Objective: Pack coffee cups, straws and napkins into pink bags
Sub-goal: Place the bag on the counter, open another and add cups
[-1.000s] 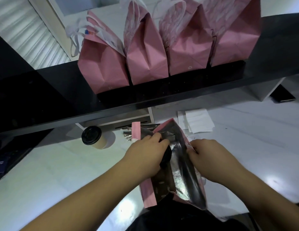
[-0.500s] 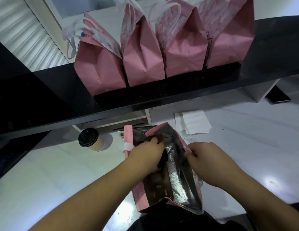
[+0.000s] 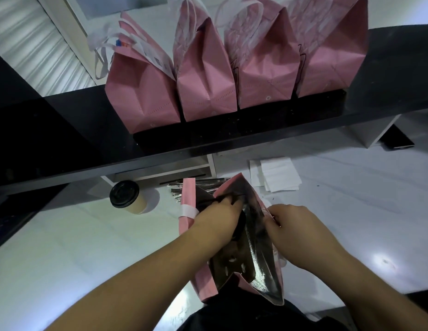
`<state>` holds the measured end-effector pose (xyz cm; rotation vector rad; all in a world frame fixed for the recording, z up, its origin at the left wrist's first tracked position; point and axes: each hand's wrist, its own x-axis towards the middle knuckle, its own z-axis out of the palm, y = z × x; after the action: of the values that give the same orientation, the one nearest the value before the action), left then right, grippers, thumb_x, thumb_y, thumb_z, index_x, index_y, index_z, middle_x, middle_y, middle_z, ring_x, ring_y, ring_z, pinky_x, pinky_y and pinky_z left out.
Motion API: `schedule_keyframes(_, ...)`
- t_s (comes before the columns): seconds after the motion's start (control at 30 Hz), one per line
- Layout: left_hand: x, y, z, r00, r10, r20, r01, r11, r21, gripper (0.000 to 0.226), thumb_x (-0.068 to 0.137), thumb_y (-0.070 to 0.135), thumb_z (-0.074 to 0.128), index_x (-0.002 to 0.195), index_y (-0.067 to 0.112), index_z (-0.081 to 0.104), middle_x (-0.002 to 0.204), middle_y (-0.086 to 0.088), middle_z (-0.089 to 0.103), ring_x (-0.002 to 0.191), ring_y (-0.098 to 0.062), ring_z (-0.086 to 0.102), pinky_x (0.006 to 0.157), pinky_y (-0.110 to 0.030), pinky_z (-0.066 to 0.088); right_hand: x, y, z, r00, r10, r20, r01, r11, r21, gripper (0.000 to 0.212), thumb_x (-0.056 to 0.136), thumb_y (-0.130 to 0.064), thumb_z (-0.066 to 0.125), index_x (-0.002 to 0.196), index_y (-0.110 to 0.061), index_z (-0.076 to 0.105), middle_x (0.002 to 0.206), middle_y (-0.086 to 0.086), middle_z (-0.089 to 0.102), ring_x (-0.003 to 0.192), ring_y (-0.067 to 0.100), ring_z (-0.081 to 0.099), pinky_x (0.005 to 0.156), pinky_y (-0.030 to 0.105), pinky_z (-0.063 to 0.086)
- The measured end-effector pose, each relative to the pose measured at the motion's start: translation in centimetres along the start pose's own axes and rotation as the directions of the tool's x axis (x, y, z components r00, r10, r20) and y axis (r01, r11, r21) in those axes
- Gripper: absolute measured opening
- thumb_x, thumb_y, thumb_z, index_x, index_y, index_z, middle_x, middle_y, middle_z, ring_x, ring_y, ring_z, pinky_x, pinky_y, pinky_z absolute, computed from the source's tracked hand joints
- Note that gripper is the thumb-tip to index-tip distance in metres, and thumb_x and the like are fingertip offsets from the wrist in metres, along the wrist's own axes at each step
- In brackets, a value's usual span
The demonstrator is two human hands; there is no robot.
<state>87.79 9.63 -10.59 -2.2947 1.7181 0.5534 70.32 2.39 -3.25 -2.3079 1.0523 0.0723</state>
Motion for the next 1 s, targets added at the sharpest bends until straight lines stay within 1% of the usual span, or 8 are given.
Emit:
schedule_keyframes(0.23,-0.4,-0.8,0.5,0.998,-0.002,0.059,0.000,1.000,0.030,0.073,0.090,0.005,0.067,0.152,0.019,0.031,0.144,-0.016,0.042,0.118,-0.039,0.056,0.098,-0.051,0.053,-0.1,-0.5,0.4,1.000,0.008,-0.003,-0.008,1.000,-0.004,0.038,0.104,-0.030,0.042,0.066,-0.024,0.047,0.060,-0.002,0.059,0.058,0.014,0.059,0.049,0.023,0.035)
schedule_keyframes(0.37,-1.8,-0.1,-1.4,0.998,0.055,0.029,-0.058,0.992,0.110,0.057,0.097,0.017,0.059,0.150,0.017,0.039,0.144,-0.013,0.047,0.126,-0.036,0.050,0.100,-0.051,0.050,0.0,-0.7,0.2,0.999,0.009,-0.033,-0.009,1.000,-0.012,0.038,0.103,-0.031,0.043,0.067,-0.022,0.052,0.058,-0.001,0.059,0.057,0.015,0.061,0.053,0.032,0.049)
schedule_keyframes(0.47,-4.0,1.2,-5.0,0.967,0.182,-0.178,-0.166,0.981,0.099,0.036,0.099,0.034,0.055,0.133,0.022,0.055,0.127,-0.005,0.062,0.114,-0.028,0.061,0.087,-0.044,0.055,0.1,-0.9,0.1,0.999,0.004,-0.043,-0.005,1.000,-0.018,0.038,0.102,-0.032,0.046,0.065,-0.024,0.050,0.059,-0.002,0.057,0.057,0.013,0.057,0.049,0.029,0.036)
schedule_keyframes(0.53,-6.3,0.7,-7.4,0.876,0.240,-0.418,-0.270,0.963,-0.014,0.031,0.102,0.048,0.047,0.122,0.031,0.063,0.115,0.008,0.067,0.104,-0.013,0.062,0.081,-0.034,0.054,0.1,-0.9,0.1,0.999,0.007,-0.038,-0.007,1.000,-0.023,0.035,0.101,-0.032,0.047,0.068,-0.024,0.054,0.062,-0.003,0.060,0.059,0.013,0.058,0.050,0.030,0.039)
schedule_keyframes(0.63,-8.5,-3.7,-9.0,0.778,0.013,-0.628,-0.268,0.911,-0.313,0.032,0.102,0.049,0.043,0.122,0.033,0.064,0.113,0.019,0.064,0.101,0.001,0.054,0.083,-0.017,0.044,0.0,-1.0,0.3,0.999,0.015,-0.045,-0.016,1.000,-0.027,0.040,0.101,-0.034,0.048,0.063,-0.020,0.047,0.055,0.001,0.053,0.052,0.015,0.052,0.049,0.031,0.037)
schedule_keyframes(0.77,-7.3,-13.5,-4.5,0.715,-0.447,-0.537,0.045,0.796,-0.604,0.033,0.104,0.038,0.051,0.133,0.026,0.060,0.122,0.011,0.061,0.104,-0.008,0.061,0.083,-0.027,0.046,0.0,-1.6,0.3,0.999,0.020,-0.041,-0.021,0.999,-0.036,0.041,0.101,-0.033,0.048,0.064,-0.016,0.048,0.057,0.004,0.054,0.054,0.019,0.054,0.051,0.032,0.037)
schedule_keyframes(0.87,-6.4,-19.6,0.5,0.709,-0.556,-0.434,0.307,0.797,-0.520,0.034,0.100,0.033,0.059,0.129,0.017,0.062,0.121,-0.005,0.062,0.107,-0.028,0.062,0.084,-0.038,0.049,0.2,-1.9,0.2,0.999,0.049,-0.020,-0.050,0.997,-0.058,0.039,0.102,-0.036,0.046,0.070,-0.016,0.056,0.062,0.005,0.061,0.060,0.018,0.060,0.056,0.036,0.047)
schedule_keyframes(1.0,-5.7,-22.9,3.1,0.717,-0.596,-0.360,0.434,0.787,-0.438,0.044,0.094,0.033,0.065,0.131,0.011,0.059,0.131,-0.014,0.056,0.116,-0.039,0.056,0.091,-0.048,0.052,0.7,-2.4,0.1,0.998,0.065,0.012,-0.063,0.993,-0.099,0.037,0.102,-0.040,0.046,0.077,-0.018,0.062,0.069,0.003,0.067,0.065,0.017,0.064,0.064,0.038,0.055)
